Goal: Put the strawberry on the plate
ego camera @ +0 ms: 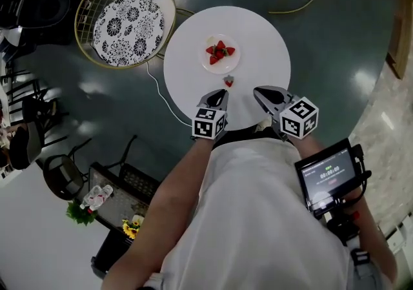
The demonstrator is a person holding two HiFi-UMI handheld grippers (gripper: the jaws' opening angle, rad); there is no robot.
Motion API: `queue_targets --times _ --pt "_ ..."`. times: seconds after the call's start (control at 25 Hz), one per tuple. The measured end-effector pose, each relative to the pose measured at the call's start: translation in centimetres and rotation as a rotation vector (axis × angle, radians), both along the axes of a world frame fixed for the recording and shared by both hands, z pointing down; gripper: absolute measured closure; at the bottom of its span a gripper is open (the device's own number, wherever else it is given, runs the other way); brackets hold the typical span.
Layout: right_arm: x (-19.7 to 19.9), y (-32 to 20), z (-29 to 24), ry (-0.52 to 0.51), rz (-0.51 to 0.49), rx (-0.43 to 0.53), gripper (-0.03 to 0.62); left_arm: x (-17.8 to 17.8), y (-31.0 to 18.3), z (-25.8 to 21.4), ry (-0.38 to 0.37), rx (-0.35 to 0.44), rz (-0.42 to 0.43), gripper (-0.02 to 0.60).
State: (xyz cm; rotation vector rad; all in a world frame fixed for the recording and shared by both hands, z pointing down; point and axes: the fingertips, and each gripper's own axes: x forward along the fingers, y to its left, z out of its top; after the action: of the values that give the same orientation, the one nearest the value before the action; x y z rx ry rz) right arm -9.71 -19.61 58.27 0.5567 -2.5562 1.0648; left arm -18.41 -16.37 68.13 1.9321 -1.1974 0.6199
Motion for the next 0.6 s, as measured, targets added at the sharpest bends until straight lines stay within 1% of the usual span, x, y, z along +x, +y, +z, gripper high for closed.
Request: queue_targets --times 0.08,0.24,0.28,0.36,0.44,0.56,0.6 --pt "0.1 0.1 0.5 0.001 0.002 -0.008 0.588 0.3 0.0 0.4 -0.005 -0.005 0.009 0.572" --pt "0.7 0.5 0.9 0.01 0.006 -0.022 0.588 1.2 -0.1 0.6 -0.043 -0.008 0.032 0.569" --pt "0.9 0.6 1.0 0.012 0.007 -0.023 0.588 1.3 -0.2 0.7 -0.049 -0.012 0.03 0.524" --pt "1.1 0.7 1.1 0.014 0.01 -0.027 0.588 1.6 -0.4 0.9 -0.061 -0.018 0.025 0.505" --pt "1.3 0.9 1.2 0.016 0.014 -0.031 0.588 1.6 -0.7 1.1 -0.077 -0.026 0.009 0.5" --pt "1.6 1.0 1.4 0.015 0.021 -0.036 0.588 0.9 -1.2 1.6 -0.098 -0.045 -0.051 0.496" --pt "1.8 1.1 1.5 0.014 0.024 -0.039 0.588 0.7 -1.3 1.7 -0.106 -0.05 -0.068 0.482"
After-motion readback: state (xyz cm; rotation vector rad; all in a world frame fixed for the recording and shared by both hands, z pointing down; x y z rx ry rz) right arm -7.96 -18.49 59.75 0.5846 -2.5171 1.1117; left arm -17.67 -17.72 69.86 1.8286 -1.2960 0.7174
